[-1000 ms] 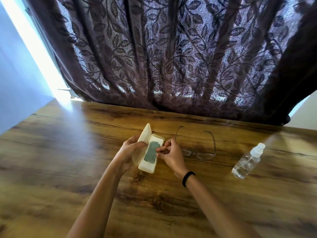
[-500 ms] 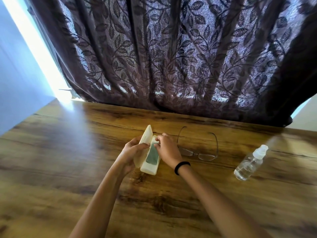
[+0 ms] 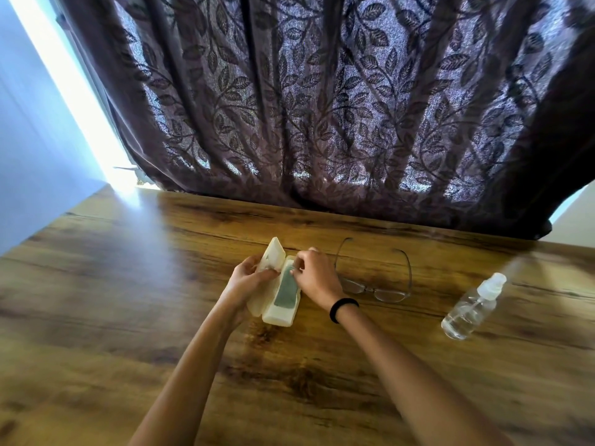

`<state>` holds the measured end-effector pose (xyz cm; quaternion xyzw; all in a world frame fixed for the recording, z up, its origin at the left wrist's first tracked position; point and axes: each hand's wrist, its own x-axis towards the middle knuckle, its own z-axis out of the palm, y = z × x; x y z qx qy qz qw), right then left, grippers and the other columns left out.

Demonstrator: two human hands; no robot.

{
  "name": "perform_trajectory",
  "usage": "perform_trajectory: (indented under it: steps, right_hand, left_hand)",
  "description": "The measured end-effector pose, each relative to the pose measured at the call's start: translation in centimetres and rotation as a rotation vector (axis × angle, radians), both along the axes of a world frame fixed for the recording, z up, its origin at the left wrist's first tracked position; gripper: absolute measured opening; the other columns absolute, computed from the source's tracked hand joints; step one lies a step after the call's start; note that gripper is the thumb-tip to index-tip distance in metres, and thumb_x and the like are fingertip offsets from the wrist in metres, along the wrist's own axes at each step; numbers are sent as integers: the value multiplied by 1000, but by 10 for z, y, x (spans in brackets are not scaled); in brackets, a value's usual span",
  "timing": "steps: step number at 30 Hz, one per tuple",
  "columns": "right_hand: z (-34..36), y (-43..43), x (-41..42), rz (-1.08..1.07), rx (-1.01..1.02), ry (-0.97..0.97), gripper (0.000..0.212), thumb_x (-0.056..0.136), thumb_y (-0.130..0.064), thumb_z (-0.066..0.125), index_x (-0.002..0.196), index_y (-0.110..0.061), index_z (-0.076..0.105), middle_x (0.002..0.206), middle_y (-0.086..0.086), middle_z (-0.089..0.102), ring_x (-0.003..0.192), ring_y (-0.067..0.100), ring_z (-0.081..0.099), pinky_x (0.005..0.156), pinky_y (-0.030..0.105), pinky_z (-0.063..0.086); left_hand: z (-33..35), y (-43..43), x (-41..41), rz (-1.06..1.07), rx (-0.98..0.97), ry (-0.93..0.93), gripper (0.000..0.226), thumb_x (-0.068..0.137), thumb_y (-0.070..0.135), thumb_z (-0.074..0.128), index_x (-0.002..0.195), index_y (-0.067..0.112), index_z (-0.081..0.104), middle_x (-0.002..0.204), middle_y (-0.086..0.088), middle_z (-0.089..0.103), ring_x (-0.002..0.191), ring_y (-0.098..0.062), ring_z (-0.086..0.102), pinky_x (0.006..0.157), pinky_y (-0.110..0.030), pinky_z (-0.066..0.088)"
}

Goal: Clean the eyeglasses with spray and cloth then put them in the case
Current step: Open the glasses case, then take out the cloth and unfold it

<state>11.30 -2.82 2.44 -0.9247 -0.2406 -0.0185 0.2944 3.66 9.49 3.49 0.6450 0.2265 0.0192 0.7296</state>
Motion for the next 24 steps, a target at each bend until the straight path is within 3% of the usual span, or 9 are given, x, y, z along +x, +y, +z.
perform_trajectory:
  steps: [4,8,11,15,17,20,24]
  right_hand:
    - [15,-9,3,23,159,111,8,84,-20,66,79,-14,62,79,-3,63,67,6,54,54,18,41]
    - [33,-25,4,15,348,286,9,83,-21,66,77,-16,62,72,-9,58,64,1,52,55,15,43]
    - [43,-40,1,-4,530,414,12,83,-18,66,73,-17,60,72,-3,59,67,6,53,58,18,42]
    - [54,-64,-7,-54,735,502,9,83,-17,67,75,-15,63,79,7,66,75,19,62,69,32,49]
    - [58,-77,-11,-87,847,567,9,82,-17,68,74,-15,66,79,7,69,72,21,66,67,32,54]
    - [62,-92,-18,-159,988,647,10,83,-19,67,76,-12,67,76,7,69,64,14,67,51,24,54]
    - [65,-110,-25,-240,1075,688,29,85,-37,62,83,-8,69,71,7,71,51,12,63,41,19,46]
  left_hand:
    - [0,1,5,-8,342,-76,62,82,16,68,137,18,40,129,-5,52,104,-17,54,80,-27,46]
    - [7,-2,10,4,775,-177,61,81,19,70,136,16,43,138,-5,47,123,-20,44,91,-27,35]
    - [17,-11,14,-2,926,-340,54,79,23,72,129,15,52,131,-1,53,122,-15,45,93,-18,31]
    - [28,-37,18,-160,910,-558,52,77,26,74,125,20,55,120,13,54,111,1,46,87,1,29]
    - [26,-52,21,-246,880,-605,56,75,27,75,127,21,54,125,10,56,115,-1,48,94,-9,37]
    - [20,-69,26,-327,809,-605,62,75,24,76,131,20,49,127,2,57,116,-8,53,96,-21,45]
    - [17,-94,30,-402,461,-567,57,78,11,72,127,22,45,120,2,59,111,-12,58,92,-27,50]
